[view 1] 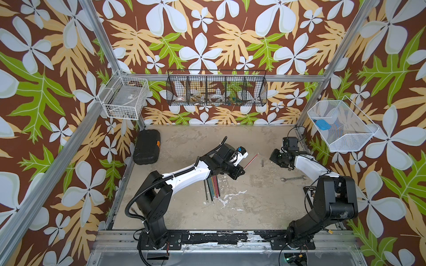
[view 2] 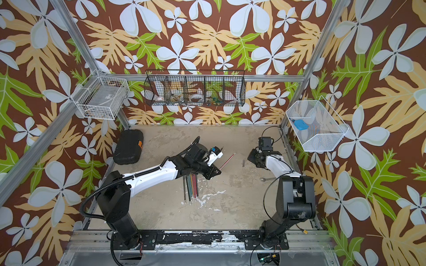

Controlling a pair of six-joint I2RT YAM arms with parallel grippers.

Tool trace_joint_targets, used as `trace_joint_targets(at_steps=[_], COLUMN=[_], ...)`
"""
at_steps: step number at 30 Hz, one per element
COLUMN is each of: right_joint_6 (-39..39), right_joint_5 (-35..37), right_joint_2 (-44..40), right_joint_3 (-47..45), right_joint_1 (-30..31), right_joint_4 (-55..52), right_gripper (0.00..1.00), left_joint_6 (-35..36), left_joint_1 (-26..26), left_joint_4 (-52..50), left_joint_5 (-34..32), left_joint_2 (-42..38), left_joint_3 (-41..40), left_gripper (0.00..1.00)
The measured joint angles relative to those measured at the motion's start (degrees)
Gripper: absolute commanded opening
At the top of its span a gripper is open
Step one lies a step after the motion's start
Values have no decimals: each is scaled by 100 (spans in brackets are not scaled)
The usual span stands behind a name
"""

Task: Remove the protective cover of the pencils
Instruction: Place the protective sleeve at the center of the board.

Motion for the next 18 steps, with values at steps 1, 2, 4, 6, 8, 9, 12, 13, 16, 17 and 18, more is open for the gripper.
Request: trace_joint_targets(at_steps=[1,2,4,6,8,9,12,13,16,17,18], right_joint_6=[-70,-162,-299,-455,-584,-627,-772,-815,-938,-975,-1008], right_joint_5=[7,35,118,92,-57,-127,-337,-398,-638,-695,-752], right_joint_2=[42,101,227,354,437,485,614,660,844,896,933], right_joint_3=[-42,-79,-105,-116,-127,-127,-103,-74,81,122,138], right_joint_1=[4,9,26,24,13,15,15,15,13,13,11], right_joint_4=[4,13,61,160,267,334,496,520,590,616,645], right_gripper=[0,0,2,8,10,10,9,9,9,9,9], left_joint_6=[0,4,48,46,48,48,48,48,46,46,46], left_joint_1=[0,0,0,0,0,0,0,0,0,0,0], left_joint_4=[-17,-42,-50,-50,-50,-50,-61,-61,-70,-70,-72], left_joint_5=[-9,-15,-20,-20,-20,-17,-13,-13,-13,-13,-13], left_joint_2=[-4,-13,-46,-92,-111,-111,-111,-111,-111,-111,-111], left_joint_3=[0,0,0,0,0,0,0,0,0,0,0], left_gripper=[0,0,0,0,0,0,0,0,0,0,0])
